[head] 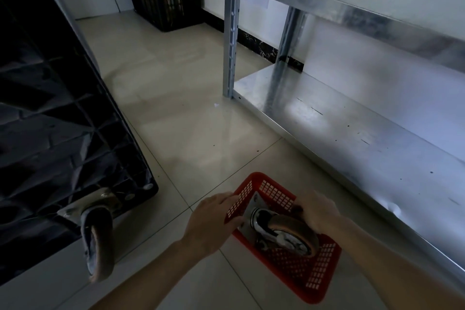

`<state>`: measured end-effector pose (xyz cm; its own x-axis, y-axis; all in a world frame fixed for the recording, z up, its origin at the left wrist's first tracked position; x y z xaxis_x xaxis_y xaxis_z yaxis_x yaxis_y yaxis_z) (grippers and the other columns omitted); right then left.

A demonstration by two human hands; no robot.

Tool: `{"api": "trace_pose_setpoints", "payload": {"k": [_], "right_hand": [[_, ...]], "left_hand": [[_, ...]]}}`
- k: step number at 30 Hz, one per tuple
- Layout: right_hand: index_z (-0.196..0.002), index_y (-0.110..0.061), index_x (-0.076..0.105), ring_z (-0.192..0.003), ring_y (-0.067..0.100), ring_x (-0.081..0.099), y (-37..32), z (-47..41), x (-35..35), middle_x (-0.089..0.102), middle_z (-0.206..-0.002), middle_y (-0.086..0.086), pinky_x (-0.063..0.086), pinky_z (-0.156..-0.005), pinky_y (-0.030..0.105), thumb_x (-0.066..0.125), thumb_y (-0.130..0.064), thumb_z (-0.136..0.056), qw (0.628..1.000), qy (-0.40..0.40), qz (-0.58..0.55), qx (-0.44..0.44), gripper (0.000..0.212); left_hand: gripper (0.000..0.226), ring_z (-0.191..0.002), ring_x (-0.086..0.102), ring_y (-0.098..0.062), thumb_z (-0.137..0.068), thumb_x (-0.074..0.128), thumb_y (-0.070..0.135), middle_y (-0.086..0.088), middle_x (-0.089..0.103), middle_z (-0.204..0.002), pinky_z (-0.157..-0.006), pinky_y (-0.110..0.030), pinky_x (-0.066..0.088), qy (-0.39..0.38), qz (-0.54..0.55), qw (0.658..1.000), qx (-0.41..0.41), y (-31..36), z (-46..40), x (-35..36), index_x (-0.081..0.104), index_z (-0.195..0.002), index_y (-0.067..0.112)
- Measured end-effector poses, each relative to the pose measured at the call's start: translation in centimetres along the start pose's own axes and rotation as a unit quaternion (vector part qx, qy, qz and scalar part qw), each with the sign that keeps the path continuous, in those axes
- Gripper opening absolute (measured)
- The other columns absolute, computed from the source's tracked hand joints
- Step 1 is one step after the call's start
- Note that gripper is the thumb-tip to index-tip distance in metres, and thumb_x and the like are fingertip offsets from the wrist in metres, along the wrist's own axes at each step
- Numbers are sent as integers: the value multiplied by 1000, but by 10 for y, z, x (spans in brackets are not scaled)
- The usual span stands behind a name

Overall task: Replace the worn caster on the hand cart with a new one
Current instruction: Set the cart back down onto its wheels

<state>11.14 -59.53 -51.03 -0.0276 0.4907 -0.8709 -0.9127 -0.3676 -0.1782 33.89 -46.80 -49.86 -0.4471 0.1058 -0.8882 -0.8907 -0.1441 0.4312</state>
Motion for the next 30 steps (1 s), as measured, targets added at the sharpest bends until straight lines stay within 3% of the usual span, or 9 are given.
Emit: {"api": "trace_pose_setpoints", "payload": {"k": [6,8,11,16,23,30], "right_hand": [[-118,-36,68,-88,-5,58,-25,10,-25,67,-115,-16,42,-68,12,53,-42,-103,999,32,15,-37,23],[-117,-34,69,-93,-1,62,-41,16,-44,69,-112,-15,52,-78,19,52,-49,-101,997,62,-5,-45,27],[-136,-36,58,-125,11,58,-73,31,-89,58,-138,-17,49,-102,36,51,-56,-99,990,122,18,-64,43],[-151,-38,42,-138,18,47,-127,59,-184,47,-154,-9,42,-110,41,53,-61,-97,973,204,36,-99,59],[-145,-35,51,-136,19,51,-207,122,-330,53,-149,-8,45,-107,40,58,-53,-97,929,328,25,-172,51],[-145,-32,54,-136,19,49,-311,172,-426,53,-149,-6,43,-104,36,54,-49,-101,882,393,4,-260,47]], "left_hand": [[61,-151,21,-10,-104,35,57,10,26,-165,-123,-31,9,17,-69,997,25,9,8,-39,24,-158,31],[61,-151,19,-10,-105,34,56,9,22,-166,-123,-30,9,40,-79,996,27,14,8,-64,23,-159,31],[61,-151,23,-11,-104,37,56,9,25,-165,-123,-32,13,83,-75,993,30,28,7,-110,25,-158,31],[61,-149,29,-14,-102,43,54,6,32,-163,-122,-34,19,164,-106,979,53,72,16,-208,30,-156,28],[53,-140,41,-18,-100,52,50,5,48,-151,-115,-33,29,278,-120,951,65,122,54,-375,46,-146,25],[57,-139,42,-17,-100,49,53,7,47,-153,-112,-33,30,384,-153,910,42,116,132,-518,42,-151,27]]}}
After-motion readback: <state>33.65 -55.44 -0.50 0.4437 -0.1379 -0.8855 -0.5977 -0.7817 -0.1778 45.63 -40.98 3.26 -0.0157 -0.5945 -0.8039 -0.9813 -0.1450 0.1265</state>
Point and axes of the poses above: each hand's wrist, its own z-axis away from the middle knuckle, its own x-axis out of the palm, y = z × x, the point moved 6 cm from there along -z, towards the middle knuckle
